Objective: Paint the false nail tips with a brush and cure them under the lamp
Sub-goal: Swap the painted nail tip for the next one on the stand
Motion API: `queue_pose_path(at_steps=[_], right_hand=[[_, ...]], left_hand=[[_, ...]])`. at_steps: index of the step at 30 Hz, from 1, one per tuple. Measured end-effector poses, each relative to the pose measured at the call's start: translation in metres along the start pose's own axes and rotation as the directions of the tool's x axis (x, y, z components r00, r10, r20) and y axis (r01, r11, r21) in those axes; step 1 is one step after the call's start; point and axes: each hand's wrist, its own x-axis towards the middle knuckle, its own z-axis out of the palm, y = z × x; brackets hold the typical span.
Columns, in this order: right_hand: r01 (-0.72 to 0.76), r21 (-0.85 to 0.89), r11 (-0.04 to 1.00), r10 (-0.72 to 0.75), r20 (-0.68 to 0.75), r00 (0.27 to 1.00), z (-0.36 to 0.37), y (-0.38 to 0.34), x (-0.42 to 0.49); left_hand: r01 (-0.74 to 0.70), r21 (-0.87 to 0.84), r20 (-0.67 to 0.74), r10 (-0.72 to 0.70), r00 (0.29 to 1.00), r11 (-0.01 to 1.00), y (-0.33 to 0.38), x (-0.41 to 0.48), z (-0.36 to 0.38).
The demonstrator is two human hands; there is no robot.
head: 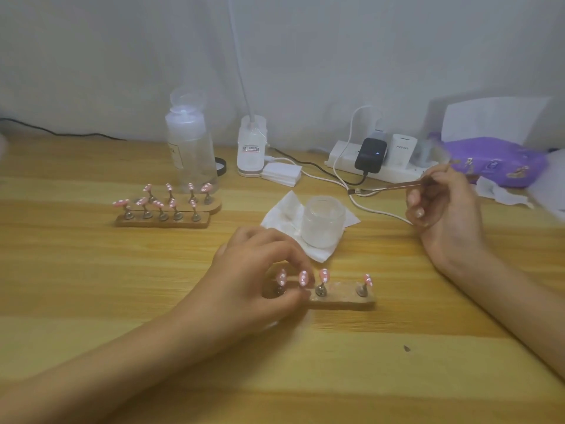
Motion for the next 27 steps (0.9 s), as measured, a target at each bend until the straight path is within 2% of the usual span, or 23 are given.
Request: queue_pose_path(at_steps=[4, 13, 21, 27], right_hand=[[0.007, 0.002, 1.000, -0.007, -0.001, 1.000, 0.001, 0.000, 0.000], [0.035, -0.004, 0.999, -0.034, 0.067, 0.997, 0.000, 0.002, 0.001], [0.054, -0.026, 0.998, -0.051, 0.095, 0.994, 0.001, 0.002, -0.002], [0.059, -0.054, 0.997, -0.051, 0.146, 0.988, 0.004, 0.000, -0.006]], left_hand=[[-0.079, 0.137, 0.000, 0.080, 0.997, 0.987, 0.003, 0.007, 0.003], [-0.044, 0.122, -0.031, 0.049, 0.998, 0.992, 0.008, 0.010, 0.011], [-0.169, 0.310, -0.084, 0.204, 0.975, 0.936, 0.013, 0.007, 0.011], [-0.175, 0.324, -0.106, 0.220, 0.970, 0.930, 0.010, 0.009, 0.013]])
